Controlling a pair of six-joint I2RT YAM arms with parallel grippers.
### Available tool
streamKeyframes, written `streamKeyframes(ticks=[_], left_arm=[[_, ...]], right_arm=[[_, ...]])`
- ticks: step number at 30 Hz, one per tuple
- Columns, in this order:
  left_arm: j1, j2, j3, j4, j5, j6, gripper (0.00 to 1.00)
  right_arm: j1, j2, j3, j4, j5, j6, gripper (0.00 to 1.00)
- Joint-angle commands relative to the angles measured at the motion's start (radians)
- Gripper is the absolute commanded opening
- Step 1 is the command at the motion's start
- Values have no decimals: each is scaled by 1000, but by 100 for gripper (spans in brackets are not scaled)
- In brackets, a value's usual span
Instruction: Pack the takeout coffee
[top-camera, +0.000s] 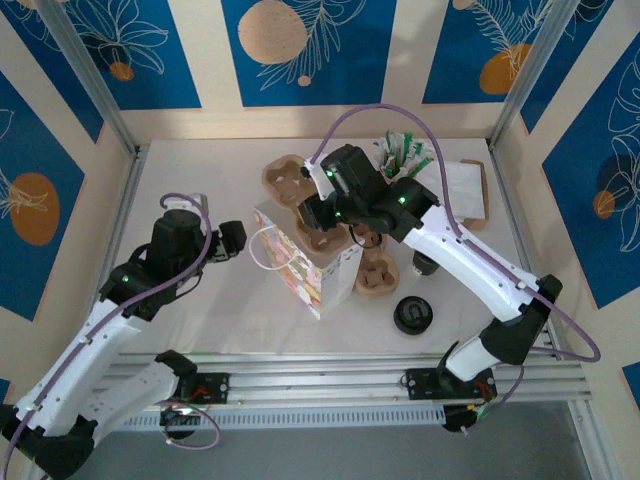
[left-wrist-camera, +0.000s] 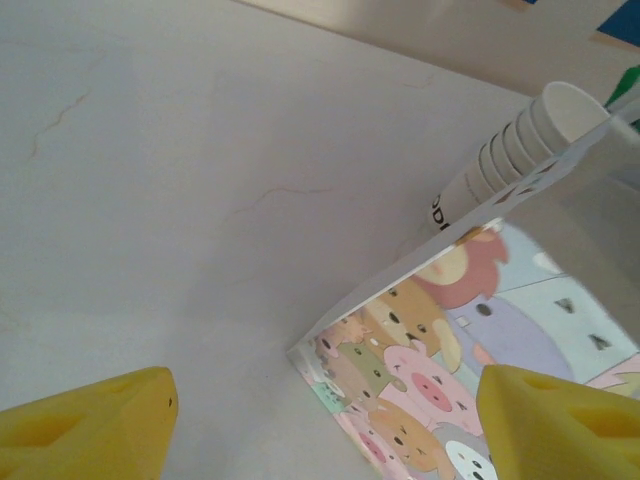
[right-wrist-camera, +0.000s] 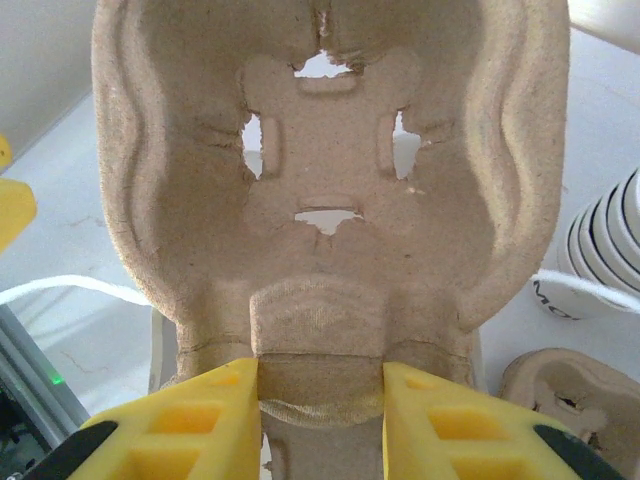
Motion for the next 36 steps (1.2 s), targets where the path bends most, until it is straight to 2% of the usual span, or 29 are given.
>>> streamKeyframes(ticks=[1,16,22,36], left_arm=[[20,25,66,2,42,68,81],[87,113,174,-13,195,145,87],[107,142,200,-17,250,177,88],[111,319,412,-192,297,455,91]], right_arm=[[-2,-27,-37,42,-34,6,33],[8,-46,-105,50,-61,59,32],[17,-50,-119,26,-25,69,32],[27,-39,-62,-7,-35,62,36]])
